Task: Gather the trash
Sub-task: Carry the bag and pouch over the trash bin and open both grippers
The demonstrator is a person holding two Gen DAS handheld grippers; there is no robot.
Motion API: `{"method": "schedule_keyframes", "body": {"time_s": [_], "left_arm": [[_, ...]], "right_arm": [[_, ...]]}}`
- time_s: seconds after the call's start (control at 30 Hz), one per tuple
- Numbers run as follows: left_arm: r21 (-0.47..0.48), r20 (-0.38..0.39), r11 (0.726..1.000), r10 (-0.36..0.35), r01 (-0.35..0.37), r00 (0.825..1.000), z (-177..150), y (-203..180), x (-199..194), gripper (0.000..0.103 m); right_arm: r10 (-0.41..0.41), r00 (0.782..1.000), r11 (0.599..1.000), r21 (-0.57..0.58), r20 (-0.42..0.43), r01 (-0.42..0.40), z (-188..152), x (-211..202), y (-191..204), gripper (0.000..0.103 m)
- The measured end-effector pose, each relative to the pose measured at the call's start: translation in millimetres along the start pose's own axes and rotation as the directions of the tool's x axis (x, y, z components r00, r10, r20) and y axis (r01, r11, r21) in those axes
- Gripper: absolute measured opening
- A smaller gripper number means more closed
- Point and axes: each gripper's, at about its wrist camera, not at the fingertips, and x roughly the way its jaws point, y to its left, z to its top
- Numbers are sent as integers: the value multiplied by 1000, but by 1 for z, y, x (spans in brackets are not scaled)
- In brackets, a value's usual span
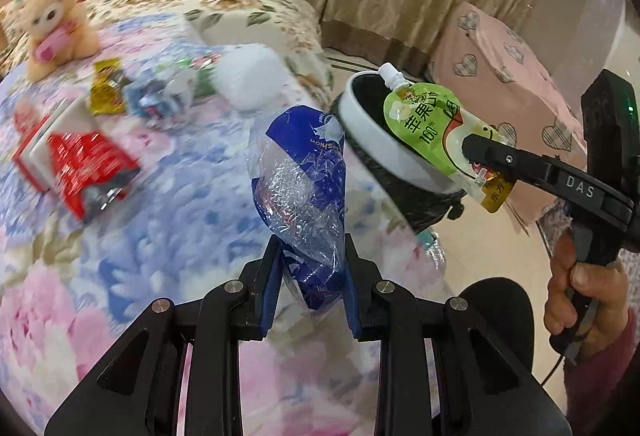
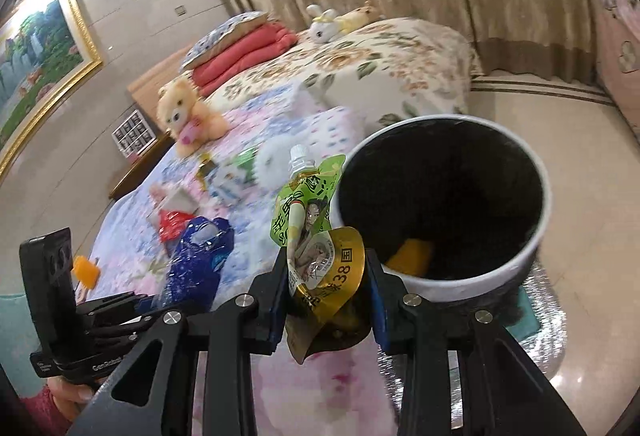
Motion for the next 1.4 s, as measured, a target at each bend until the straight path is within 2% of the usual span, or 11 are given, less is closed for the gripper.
{"method": "schedule_keyframes", "body": {"time_s": [0.47,0.73,1.3,1.4], "left_arm": [[103,-25,994,-41,43,999,53,-48,38,25],[118,-48,990,-66,72,997,76,-66,58,25],[164,-86,984,-51,64,995,100,-93,95,26],[171,-84,983,-46,60,995,103,-97,99,30]], "right_arm": [[-100,995,992,74,12,99,23,-1,-60,35],[-113,994,989,92,1,113,31,4,-76,35],[-116,993,985,121,-34,119,41,23,-97,35],[-110,993,986,121,-36,114,42,25,-98,35]]}}
